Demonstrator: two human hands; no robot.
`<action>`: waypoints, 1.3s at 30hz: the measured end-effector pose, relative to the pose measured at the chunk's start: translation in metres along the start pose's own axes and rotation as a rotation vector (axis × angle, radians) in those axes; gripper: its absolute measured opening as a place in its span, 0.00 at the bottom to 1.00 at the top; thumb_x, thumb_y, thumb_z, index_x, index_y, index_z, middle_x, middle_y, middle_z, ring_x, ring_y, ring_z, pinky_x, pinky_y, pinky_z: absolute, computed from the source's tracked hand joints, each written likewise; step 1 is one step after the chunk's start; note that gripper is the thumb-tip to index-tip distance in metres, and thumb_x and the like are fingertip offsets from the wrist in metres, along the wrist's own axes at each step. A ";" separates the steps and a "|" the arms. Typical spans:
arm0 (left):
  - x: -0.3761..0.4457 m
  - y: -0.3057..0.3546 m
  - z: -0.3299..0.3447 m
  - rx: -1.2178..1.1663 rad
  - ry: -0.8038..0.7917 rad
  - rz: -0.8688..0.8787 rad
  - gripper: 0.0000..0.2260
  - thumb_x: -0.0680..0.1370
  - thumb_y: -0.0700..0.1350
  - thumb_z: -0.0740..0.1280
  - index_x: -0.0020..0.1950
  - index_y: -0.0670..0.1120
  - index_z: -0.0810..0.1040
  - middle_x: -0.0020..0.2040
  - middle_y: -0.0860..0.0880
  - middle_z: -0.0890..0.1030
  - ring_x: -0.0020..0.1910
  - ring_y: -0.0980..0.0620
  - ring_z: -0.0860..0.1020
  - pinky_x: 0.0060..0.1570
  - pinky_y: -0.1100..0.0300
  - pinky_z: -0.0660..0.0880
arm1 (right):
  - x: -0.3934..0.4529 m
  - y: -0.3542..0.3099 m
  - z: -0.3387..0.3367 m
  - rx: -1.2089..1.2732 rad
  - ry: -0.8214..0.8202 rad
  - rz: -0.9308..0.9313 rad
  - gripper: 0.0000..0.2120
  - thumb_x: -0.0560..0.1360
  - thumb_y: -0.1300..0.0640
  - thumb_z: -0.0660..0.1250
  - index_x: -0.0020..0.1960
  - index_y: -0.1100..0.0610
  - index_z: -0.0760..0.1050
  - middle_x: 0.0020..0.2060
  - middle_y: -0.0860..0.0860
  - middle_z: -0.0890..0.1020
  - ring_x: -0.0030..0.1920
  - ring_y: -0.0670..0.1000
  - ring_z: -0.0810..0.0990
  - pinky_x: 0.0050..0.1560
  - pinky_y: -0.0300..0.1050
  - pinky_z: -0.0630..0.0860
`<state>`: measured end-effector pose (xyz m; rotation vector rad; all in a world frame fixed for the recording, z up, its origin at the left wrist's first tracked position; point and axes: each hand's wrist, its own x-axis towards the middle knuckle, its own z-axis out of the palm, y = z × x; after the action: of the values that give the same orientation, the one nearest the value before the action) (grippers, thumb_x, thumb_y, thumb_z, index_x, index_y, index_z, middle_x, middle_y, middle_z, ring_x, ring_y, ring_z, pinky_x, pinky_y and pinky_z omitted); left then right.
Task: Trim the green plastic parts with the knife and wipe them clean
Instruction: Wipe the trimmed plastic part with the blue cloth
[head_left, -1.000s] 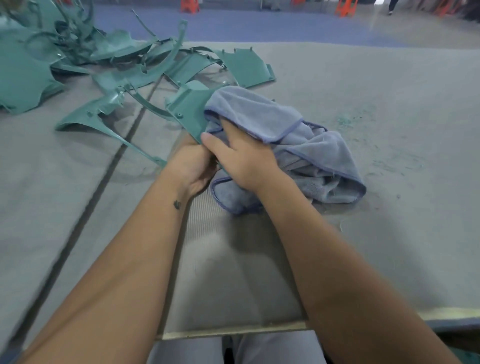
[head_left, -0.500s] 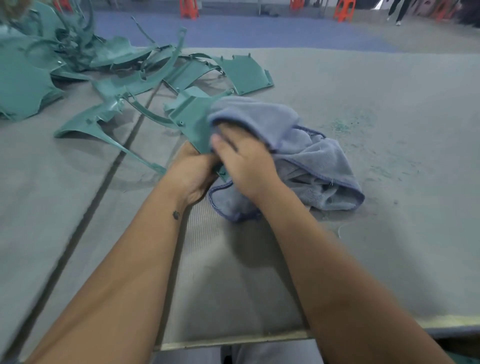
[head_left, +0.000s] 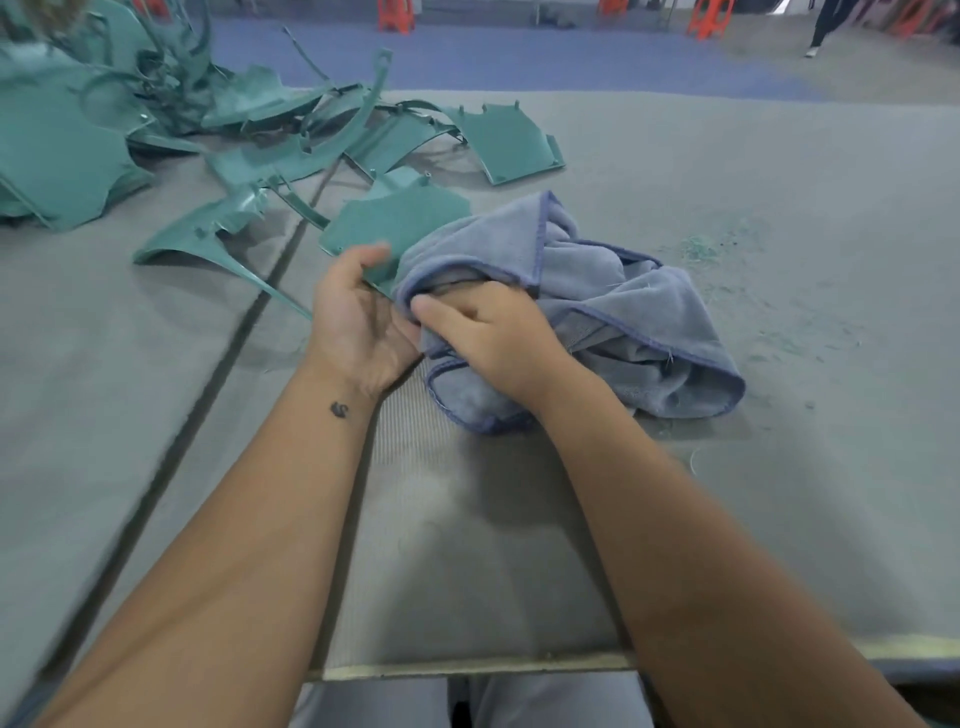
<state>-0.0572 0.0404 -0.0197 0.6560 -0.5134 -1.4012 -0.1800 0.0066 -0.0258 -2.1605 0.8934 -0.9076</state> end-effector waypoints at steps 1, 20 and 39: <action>0.002 0.001 -0.002 -0.031 0.011 0.007 0.27 0.80 0.54 0.56 0.69 0.34 0.70 0.64 0.36 0.77 0.61 0.39 0.78 0.58 0.46 0.77 | -0.002 0.000 0.001 -0.020 -0.036 0.002 0.23 0.78 0.49 0.62 0.24 0.44 0.68 0.23 0.42 0.71 0.30 0.44 0.69 0.36 0.45 0.68; 0.013 -0.002 -0.006 -0.091 0.082 0.064 0.35 0.82 0.64 0.42 0.60 0.41 0.80 0.57 0.42 0.83 0.55 0.42 0.82 0.58 0.46 0.77 | 0.002 0.001 0.000 0.080 0.097 0.036 0.09 0.75 0.59 0.65 0.42 0.48 0.81 0.32 0.43 0.81 0.36 0.45 0.76 0.44 0.45 0.73; 0.010 0.000 0.004 -0.045 0.118 0.238 0.12 0.82 0.42 0.61 0.64 0.40 0.75 0.54 0.43 0.83 0.53 0.46 0.82 0.57 0.47 0.79 | -0.003 0.023 -0.056 1.660 0.209 0.468 0.18 0.78 0.53 0.55 0.62 0.61 0.73 0.47 0.59 0.80 0.50 0.60 0.78 0.54 0.50 0.74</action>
<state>-0.0581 0.0298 -0.0174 0.6159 -0.4490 -1.1396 -0.2330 -0.0199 -0.0118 -0.4236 0.3485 -1.0154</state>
